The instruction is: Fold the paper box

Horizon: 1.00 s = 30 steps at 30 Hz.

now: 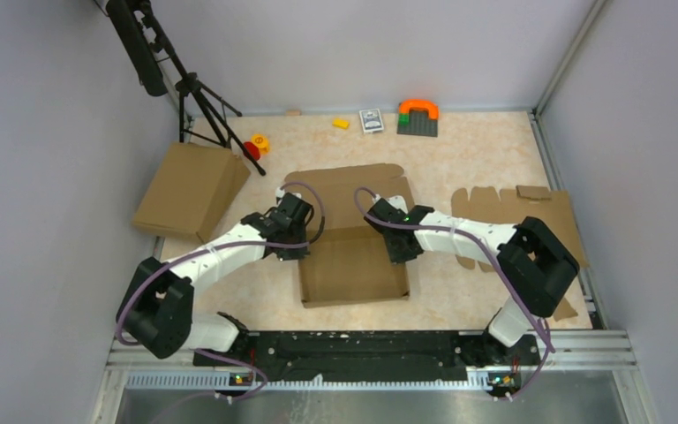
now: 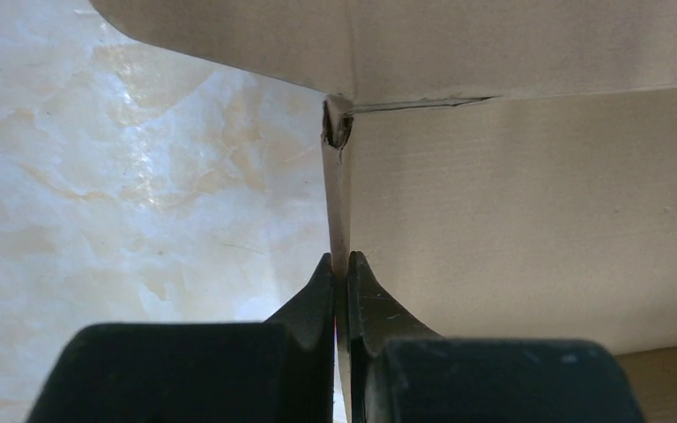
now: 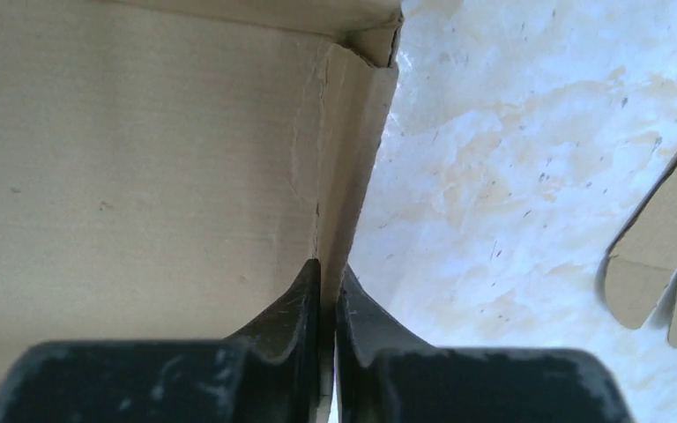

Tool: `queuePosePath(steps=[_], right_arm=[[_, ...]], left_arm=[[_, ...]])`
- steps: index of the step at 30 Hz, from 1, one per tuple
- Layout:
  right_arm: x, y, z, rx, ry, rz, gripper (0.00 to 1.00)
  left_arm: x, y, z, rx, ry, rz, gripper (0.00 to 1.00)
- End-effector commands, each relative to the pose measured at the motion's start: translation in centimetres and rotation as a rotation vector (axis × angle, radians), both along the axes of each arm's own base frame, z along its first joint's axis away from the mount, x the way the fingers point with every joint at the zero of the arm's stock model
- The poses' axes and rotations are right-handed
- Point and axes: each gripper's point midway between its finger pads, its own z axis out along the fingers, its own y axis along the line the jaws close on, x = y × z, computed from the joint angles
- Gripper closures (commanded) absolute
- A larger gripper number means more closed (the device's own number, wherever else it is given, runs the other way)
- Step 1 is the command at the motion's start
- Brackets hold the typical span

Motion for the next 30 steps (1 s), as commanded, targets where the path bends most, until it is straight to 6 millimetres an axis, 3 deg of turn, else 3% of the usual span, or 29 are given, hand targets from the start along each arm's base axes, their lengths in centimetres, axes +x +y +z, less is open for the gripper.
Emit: queuePosePath(steps=[1, 4, 6, 8, 10, 15, 17, 19, 20, 21, 22, 24, 25, 28, 30], right_arm=[[-0.2, -0.7, -0.2, -0.045, -0.008, -0.008, 1.00], [0.5, -1.1, -0.3, -0.090, -0.032, -0.012, 0.98], [0.8, -0.9, 0.4, -0.072, -0.054, -0.011, 0.68], [0.7, -0.1, 1.1, -0.015, -0.060, -0.001, 0.55], [0.2, 0.4, 1.5, 0.030, -0.047, 0.005, 0.50], [-1.7, 0.5, 0.9, 0.069, 0.010, 0.008, 0.49], [-2.5, 0.3, 0.7, 0.068, 0.022, 0.012, 0.52], [-3.1, -0.1, 0.3, 0.054, 0.033, 0.004, 0.63], [-3.3, -0.5, 0.2, 0.044, 0.037, -0.003, 0.75], [-3.3, -0.8, 0.0, 0.033, 0.035, -0.008, 0.94], [-3.4, -1.2, -0.1, 0.019, 0.031, -0.017, 1.00], [-3.4, -1.4, -0.2, 0.010, 0.028, -0.023, 1.00], [-3.4, -1.5, -0.2, 0.004, 0.027, -0.024, 0.97], [-3.3, -1.5, 0.2, 0.005, 0.018, -0.026, 0.57], [-3.4, -1.5, 0.7, 0.011, 0.007, -0.028, 0.52]], left_arm=[[0.8, -0.3, 1.2, -0.037, -0.068, 0.032, 1.00], [1.0, -0.8, 1.9, -0.080, -0.096, 0.035, 1.00], [1.0, -1.5, 2.5, -0.136, -0.123, 0.036, 1.00], [1.2, -1.6, 3.0, -0.167, -0.152, 0.049, 1.00], [1.3, -1.4, 3.2, -0.167, -0.168, 0.069, 1.00], [1.3, -1.2, 3.0, -0.165, -0.174, 0.082, 1.00], [1.3, -1.2, 2.8, -0.166, -0.171, 0.082, 1.00], [1.3, -1.2, 2.6, -0.162, -0.166, 0.081, 1.00], [1.3, -1.2, 2.5, -0.159, -0.164, 0.079, 1.00], [1.3, -1.2, 2.4, -0.157, -0.161, 0.077, 1.00], [1.3, -1.3, 2.4, -0.156, -0.159, 0.074, 1.00], [1.3, -1.5, 2.3, -0.158, -0.152, 0.066, 1.00], [1.3, -1.5, 2.3, -0.160, -0.153, 0.063, 1.00], [1.3, -1.6, 2.3, -0.163, -0.152, 0.058, 1.00], [1.3, -1.6, 2.3, -0.165, -0.157, 0.056, 1.00]])
